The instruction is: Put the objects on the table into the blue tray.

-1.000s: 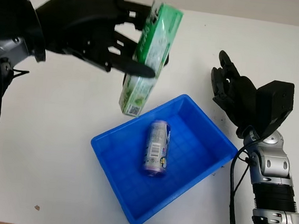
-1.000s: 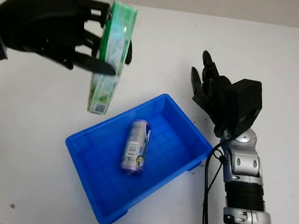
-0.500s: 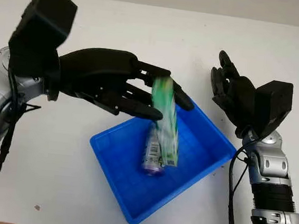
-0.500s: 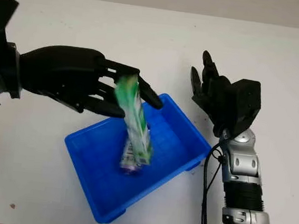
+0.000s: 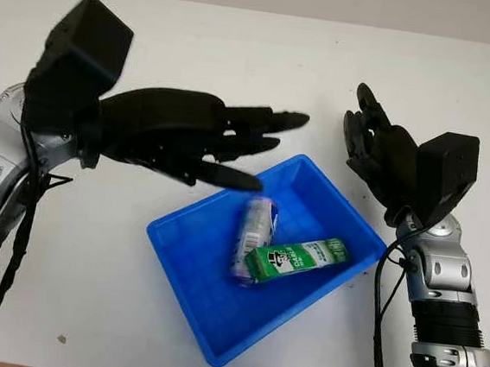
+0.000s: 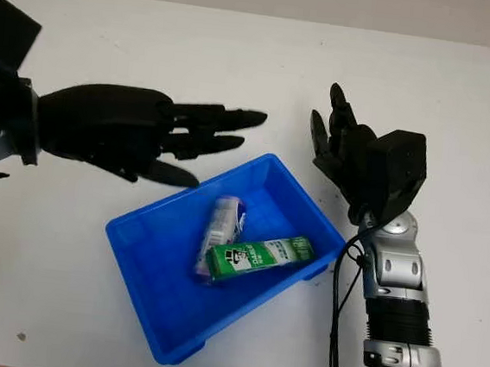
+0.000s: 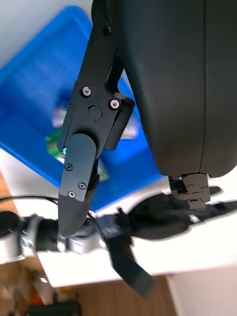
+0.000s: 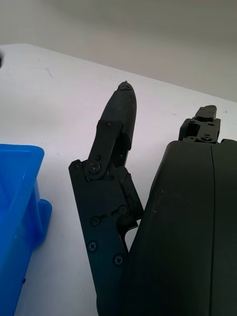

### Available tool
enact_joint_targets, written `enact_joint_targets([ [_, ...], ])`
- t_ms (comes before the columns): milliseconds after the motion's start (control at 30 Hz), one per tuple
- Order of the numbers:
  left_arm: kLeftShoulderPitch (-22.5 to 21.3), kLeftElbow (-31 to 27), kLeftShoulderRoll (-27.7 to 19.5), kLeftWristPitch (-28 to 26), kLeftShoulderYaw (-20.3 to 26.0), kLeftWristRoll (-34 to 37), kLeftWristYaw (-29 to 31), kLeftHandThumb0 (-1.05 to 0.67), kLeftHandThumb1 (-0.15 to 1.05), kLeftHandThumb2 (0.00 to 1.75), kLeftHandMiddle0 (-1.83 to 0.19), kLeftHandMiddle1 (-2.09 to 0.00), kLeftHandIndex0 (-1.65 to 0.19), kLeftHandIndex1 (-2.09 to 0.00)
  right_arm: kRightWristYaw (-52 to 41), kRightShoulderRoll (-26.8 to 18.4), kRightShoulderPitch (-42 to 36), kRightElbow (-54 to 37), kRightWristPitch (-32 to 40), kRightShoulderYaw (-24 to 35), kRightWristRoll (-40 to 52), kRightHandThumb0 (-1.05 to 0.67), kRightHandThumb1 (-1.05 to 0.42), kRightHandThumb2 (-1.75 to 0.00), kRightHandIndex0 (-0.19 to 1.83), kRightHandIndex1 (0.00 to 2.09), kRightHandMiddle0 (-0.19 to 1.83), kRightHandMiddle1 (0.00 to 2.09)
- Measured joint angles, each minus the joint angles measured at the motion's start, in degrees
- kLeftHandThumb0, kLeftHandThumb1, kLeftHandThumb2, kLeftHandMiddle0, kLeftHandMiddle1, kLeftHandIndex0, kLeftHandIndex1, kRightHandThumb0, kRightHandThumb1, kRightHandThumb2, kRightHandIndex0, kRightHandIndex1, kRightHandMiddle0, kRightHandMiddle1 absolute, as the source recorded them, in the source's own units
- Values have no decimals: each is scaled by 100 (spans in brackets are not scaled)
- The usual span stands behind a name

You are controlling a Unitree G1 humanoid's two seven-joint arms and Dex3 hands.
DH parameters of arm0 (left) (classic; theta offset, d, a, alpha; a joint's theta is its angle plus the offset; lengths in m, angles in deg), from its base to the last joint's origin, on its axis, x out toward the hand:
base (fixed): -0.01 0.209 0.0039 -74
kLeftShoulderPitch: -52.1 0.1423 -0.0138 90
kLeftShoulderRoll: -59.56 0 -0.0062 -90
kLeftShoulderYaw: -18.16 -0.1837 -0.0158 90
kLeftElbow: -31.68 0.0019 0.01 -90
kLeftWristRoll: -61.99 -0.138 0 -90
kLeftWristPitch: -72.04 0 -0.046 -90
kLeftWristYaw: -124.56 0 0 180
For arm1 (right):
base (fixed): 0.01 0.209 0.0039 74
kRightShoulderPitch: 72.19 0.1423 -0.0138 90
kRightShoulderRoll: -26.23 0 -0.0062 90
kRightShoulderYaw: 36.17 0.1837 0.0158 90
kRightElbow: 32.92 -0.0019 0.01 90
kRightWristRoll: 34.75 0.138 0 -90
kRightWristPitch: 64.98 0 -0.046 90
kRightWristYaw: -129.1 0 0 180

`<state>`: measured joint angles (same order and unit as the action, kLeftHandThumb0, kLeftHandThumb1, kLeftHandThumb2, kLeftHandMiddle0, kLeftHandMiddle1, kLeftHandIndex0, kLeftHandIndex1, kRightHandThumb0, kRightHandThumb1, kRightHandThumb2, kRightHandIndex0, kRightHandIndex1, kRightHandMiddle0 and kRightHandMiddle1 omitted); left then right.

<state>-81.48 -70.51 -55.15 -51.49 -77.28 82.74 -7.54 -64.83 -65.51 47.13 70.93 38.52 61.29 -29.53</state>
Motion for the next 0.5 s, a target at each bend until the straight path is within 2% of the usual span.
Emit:
enact_joint_targets([
  [100, -37, 705, 499, 426, 656, 33, -680, -76, 105, 56, 13, -6, 11, -6, 11, -1, 2, 0, 1, 6, 2, -63, -105, -64, -18, 5, -18, 4],
  [200, -34, 1255, 849, 844, 1067, 0, -1280, -75, 105, 56, 16, -5, 14, -4, 59, -4, 4, 0, 1, 26, 4, -65, -105, -62, -16, 6, -16, 6],
  [267, 11, 1620, 1067, 1280, 1259, -115, -1674, -76, 105, 56, 18, -2, 18, -2, 65, -4, 12, 1, -3, 31, 13, -64, -105, -64, -17, 5, -16, 6],
  [333, 103, 2202, 1278, 1968, 1436, -301, -1997, -77, 105, 56, 19, -1, 19, -1, 46, -10, 29, 2, -17, 34, 23, -63, -105, -65, -17, 5, -16, 5],
  [500, 273, 3644, 1585, 2964, 1595, -555, -2286, -75, 105, 56, 19, 0, 19, 0, 44, -58, 67, 1, -16, 55, 30, -65, -105, -67, -17, 5, -16, 6],
])
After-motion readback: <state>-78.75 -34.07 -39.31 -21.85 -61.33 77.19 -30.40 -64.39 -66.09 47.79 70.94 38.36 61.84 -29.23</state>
